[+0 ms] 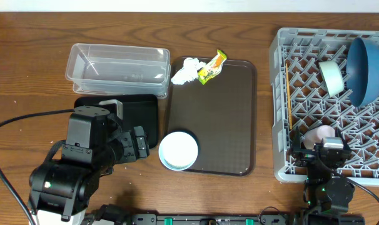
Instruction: Sort waste into correct bins and load items into the dishwasher rack
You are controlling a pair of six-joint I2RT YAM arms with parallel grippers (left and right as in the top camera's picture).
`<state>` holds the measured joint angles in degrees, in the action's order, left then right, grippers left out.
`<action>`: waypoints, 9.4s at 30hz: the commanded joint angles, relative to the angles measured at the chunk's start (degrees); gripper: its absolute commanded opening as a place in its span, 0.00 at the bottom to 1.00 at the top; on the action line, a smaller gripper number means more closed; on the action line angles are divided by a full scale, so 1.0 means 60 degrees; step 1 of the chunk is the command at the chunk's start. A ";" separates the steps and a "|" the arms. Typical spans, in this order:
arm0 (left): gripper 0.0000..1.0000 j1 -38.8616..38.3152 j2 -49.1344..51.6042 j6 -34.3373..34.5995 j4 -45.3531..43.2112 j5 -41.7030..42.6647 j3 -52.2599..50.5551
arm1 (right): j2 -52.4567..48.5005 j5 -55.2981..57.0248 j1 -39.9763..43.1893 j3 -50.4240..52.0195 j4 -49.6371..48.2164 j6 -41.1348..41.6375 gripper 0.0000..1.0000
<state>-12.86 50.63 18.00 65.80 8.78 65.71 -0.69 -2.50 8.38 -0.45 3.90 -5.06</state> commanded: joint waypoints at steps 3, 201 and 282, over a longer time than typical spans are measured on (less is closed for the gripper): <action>0.92 0.0007 -0.0007 0.0007 0.0025 -0.0084 0.0168 | 0.0062 0.0131 -0.0029 0.0025 0.0025 -0.0098 0.99; 0.06 -0.1687 0.8317 -0.1198 -1.0163 -0.0783 0.0517 | 0.0062 0.0131 -0.0029 0.0022 0.0025 -0.0098 0.99; 0.06 -0.4309 0.5763 0.0237 -0.1872 0.0062 0.0965 | 0.0062 0.0131 -0.0033 0.0022 0.0025 -0.0098 0.99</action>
<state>-43.70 89.23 21.67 54.06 4.38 69.93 -0.67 -1.69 8.38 -0.45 3.97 -5.06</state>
